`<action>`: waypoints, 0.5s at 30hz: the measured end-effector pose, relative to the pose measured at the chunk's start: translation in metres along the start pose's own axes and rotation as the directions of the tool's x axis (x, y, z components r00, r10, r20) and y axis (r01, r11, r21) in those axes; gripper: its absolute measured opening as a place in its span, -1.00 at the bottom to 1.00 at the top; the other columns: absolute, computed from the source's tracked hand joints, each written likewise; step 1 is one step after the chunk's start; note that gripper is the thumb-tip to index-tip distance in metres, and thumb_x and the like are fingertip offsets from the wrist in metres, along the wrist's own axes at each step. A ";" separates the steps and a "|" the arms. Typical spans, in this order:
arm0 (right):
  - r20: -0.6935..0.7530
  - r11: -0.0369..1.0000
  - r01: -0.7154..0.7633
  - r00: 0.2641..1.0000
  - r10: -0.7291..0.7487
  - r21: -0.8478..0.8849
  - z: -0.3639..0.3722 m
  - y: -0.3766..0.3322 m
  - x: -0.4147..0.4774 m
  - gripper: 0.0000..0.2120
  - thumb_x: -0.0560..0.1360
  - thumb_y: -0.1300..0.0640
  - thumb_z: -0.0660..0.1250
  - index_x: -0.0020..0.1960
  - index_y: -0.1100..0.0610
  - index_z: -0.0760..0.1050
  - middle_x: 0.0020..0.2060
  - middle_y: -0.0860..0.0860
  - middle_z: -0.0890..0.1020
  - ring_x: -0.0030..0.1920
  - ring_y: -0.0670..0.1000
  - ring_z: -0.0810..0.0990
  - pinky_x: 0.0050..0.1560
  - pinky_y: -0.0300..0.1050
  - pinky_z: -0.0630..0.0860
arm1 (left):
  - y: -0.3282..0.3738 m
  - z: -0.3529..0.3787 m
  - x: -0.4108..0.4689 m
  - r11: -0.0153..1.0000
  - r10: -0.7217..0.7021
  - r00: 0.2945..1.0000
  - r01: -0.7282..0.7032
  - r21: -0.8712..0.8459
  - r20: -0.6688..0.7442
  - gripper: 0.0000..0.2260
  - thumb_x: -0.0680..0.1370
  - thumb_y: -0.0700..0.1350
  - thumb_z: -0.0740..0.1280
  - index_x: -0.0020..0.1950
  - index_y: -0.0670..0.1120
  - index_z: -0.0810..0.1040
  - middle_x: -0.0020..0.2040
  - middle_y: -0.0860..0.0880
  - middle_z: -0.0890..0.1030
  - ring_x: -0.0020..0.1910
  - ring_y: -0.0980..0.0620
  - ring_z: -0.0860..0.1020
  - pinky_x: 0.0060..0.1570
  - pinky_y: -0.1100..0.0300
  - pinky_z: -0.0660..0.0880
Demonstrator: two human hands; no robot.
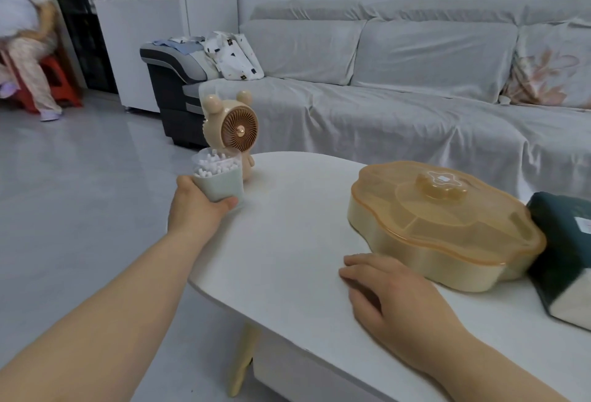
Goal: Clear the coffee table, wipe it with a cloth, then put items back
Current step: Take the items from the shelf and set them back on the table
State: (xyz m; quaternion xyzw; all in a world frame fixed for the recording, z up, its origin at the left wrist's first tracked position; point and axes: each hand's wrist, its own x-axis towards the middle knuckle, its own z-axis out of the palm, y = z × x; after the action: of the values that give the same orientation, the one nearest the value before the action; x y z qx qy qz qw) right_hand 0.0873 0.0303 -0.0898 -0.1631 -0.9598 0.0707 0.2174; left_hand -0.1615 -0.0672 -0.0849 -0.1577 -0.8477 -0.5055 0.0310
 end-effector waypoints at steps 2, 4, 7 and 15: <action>0.010 1.000 -0.004 1.000 0.004 -0.011 -0.001 -0.002 0.000 -0.81 0.25 0.14 0.33 -0.16 0.07 0.63 -0.17 -0.05 0.72 -0.14 -0.06 0.68 -0.26 -0.22 0.58 | 0.001 0.004 0.002 0.999 -0.014 0.999 0.015 0.031 -0.040 -0.43 0.34 -0.09 0.45 0.18 -0.27 0.23 0.23 -0.26 0.43 0.13 -0.26 0.44 -0.13 0.06 0.30; 0.011 1.000 0.000 1.000 0.000 -0.001 -0.001 -0.002 0.000 -0.81 0.25 0.15 0.33 -0.17 0.08 0.63 -0.18 -0.04 0.72 -0.14 -0.05 0.68 -0.26 -0.22 0.58 | 0.001 0.005 0.004 0.998 -0.038 0.997 0.041 0.055 -0.068 -0.42 0.34 -0.09 0.44 0.19 -0.27 0.22 0.26 -0.27 0.40 0.17 -0.29 0.42 -0.07 -0.01 0.35; 0.027 1.000 -0.005 1.000 0.004 0.030 0.000 0.000 0.000 -0.80 0.28 0.16 0.30 -0.13 0.11 0.63 -0.14 0.00 0.71 -0.10 0.00 0.67 -0.19 -0.17 0.59 | 0.002 0.004 0.007 0.995 -0.066 0.994 0.072 0.062 -0.092 -0.41 0.34 -0.09 0.45 0.20 -0.28 0.22 0.27 -0.28 0.39 0.20 -0.29 0.40 0.03 -0.06 0.38; 0.051 0.994 -0.008 0.999 0.002 0.110 0.004 0.006 -0.001 -0.78 0.45 0.18 0.24 0.06 0.14 0.55 0.09 0.02 0.62 0.14 0.04 0.53 0.09 -0.13 0.44 | 0.003 0.003 0.005 0.994 -0.071 0.995 0.076 0.083 -0.070 -0.36 0.32 -0.07 0.47 0.22 -0.27 0.21 0.28 -0.28 0.38 0.22 -0.28 0.39 0.06 -0.07 0.38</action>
State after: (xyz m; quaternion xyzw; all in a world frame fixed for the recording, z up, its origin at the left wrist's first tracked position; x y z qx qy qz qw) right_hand 0.0882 0.0356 -0.0946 -0.1513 -0.9592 0.1282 0.2015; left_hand -0.1654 -0.0620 -0.0832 -0.1078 -0.8724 -0.4745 0.0476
